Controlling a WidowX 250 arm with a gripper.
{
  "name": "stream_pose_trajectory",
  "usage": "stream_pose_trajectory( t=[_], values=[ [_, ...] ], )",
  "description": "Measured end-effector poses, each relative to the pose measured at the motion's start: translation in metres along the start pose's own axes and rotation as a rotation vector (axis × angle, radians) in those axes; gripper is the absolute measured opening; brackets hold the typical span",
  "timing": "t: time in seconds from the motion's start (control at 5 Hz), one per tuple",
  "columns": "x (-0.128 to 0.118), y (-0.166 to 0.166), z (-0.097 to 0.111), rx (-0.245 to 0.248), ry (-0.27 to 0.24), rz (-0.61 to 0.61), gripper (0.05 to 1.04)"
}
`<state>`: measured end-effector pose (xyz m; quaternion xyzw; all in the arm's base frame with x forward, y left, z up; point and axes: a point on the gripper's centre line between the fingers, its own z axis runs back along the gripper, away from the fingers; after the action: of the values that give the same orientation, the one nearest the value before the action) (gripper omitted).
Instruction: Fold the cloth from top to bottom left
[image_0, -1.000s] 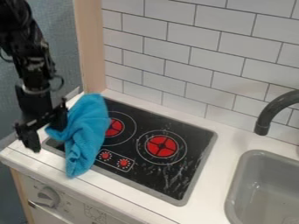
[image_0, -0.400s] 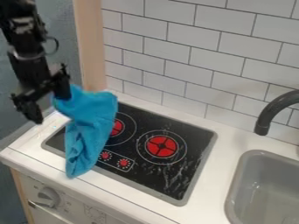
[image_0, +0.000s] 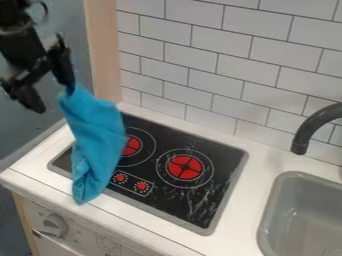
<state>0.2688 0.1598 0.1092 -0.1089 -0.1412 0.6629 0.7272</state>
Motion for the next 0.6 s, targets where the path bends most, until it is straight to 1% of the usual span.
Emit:
stream_pose_trajectory(
  t=[0.2,0.4,0.6],
  values=[
    [-0.002,-0.0036,0.0066,-0.031,0.009,-0.003,0.999],
    [0.0004,0.0002,0.0054,-0.005,0.001,-0.016,0.999],
    [0.0,0.0001,0.0049,-0.004,0.002,-0.017,0.999]
  ],
)
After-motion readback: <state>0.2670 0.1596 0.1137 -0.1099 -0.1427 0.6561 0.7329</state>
